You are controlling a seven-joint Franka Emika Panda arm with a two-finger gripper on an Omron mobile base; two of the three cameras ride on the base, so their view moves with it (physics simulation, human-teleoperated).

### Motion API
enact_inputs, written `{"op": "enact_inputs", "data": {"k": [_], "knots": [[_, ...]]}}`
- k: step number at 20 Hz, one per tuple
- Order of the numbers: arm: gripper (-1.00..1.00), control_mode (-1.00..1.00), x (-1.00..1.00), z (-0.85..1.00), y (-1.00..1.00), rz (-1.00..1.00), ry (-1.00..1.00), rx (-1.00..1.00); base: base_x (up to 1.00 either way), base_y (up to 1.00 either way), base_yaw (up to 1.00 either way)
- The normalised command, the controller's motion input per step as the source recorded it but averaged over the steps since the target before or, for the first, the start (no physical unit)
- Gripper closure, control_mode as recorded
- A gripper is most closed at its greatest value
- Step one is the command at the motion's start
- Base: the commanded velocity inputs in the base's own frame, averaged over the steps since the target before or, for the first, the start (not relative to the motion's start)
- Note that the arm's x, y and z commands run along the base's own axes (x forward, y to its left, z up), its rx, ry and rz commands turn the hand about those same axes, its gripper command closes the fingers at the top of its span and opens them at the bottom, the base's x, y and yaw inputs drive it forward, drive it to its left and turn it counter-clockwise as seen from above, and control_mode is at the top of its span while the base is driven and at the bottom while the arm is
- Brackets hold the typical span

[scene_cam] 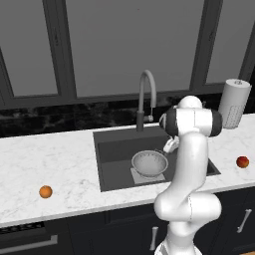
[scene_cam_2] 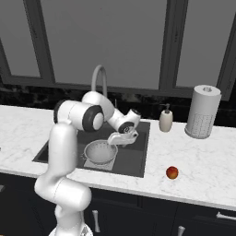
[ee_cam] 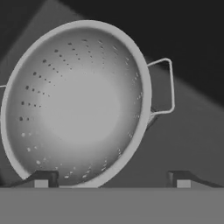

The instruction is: Put the colander in the sink, put the apple, tangerine in the colander, and turn on the sink faucet and pour water over the colander.

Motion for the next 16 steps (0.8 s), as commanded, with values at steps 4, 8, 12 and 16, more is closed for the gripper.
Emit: {"op": "enact_inputs", "data": {"k": [4, 8, 12, 16], "knots": [[-1.00, -1.00, -0.71, 0.71, -0.24, -0.16, 0.00, 0.00, 0.00, 0.00, 0.00], [-1.00, -1.00, -0.70, 0.65, -0.22, -0.19, 0.00, 0.00, 0.00, 0.00, 0.00], [-1.00, -1.00, -0.78, 0.58, -0.30, -0.15, 0.00, -0.01, 0.00, 0.00, 0.00], [-1.00, -1.00, -0.49, 0.20, -0.29, -0.19, 0.00, -0.11, 0.00, 0.00, 0.00]]}}
